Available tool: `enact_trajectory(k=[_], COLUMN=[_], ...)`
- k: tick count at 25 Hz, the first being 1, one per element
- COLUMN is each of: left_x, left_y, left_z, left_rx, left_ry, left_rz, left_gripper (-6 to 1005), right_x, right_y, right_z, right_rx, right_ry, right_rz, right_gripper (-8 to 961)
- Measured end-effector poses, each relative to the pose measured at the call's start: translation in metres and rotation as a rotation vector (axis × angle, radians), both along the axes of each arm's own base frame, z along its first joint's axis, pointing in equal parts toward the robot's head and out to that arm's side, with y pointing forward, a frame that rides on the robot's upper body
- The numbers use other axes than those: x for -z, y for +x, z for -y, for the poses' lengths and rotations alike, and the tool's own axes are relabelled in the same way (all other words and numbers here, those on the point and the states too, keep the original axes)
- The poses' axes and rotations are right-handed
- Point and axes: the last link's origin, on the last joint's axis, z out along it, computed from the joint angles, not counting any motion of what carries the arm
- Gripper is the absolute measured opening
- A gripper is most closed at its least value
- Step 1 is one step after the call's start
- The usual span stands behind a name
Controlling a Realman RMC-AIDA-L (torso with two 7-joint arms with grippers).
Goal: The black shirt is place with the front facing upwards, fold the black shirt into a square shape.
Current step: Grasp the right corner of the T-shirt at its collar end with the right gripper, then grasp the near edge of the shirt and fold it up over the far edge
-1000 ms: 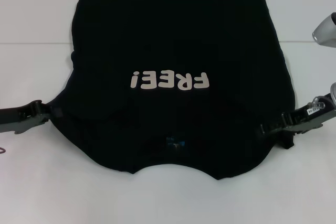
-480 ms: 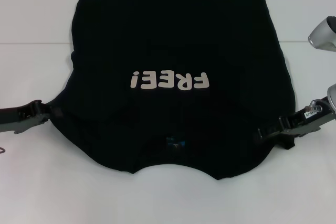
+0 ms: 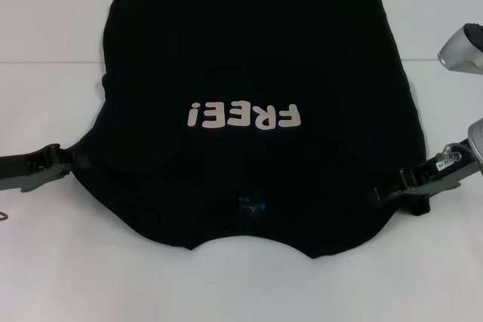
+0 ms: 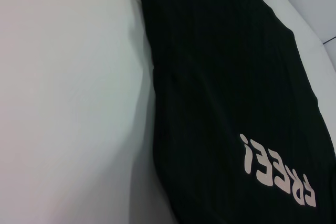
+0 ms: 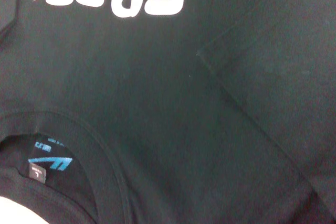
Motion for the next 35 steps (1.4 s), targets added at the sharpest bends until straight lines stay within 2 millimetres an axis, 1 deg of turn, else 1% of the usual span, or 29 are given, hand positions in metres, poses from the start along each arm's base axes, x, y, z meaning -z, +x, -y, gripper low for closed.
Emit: enact_trajectory(k=[8, 10, 21, 30, 35], left_x=[0.000, -0.001, -0.002, -0.003, -0.004], left_y=[0.000, 0.000, 0.001, -0.002, 0.002], left_z=[0.000, 0.000, -0.001, 0.004, 0.007], left_rx=[0.002, 0.002, 0.005, 0.012, 0.037], left_ry=[0.001, 0.001, 0.007, 0.011, -0.005], left_rz=[0.000, 0.000, 0.007, 0.011, 0.034], left_gripper=[26, 26, 26, 27, 26], right_x=[0.003, 0.003, 0.004, 0.005, 0.003], right_y=[0.000, -0.001, -0.007, -0.012, -0.017], right_z=[0.000, 0.000, -0.004, -0.005, -0.003], right_rx=[-0.008, -0.008, -0.031, -0.056, -0.069], right_ry=[-0.015, -0.014, -0.023, -0.040, -0.068], right_rz=[0.034, 0.034, 0.047, 0.057, 0.046], right_gripper=[768, 528, 86, 65, 65])
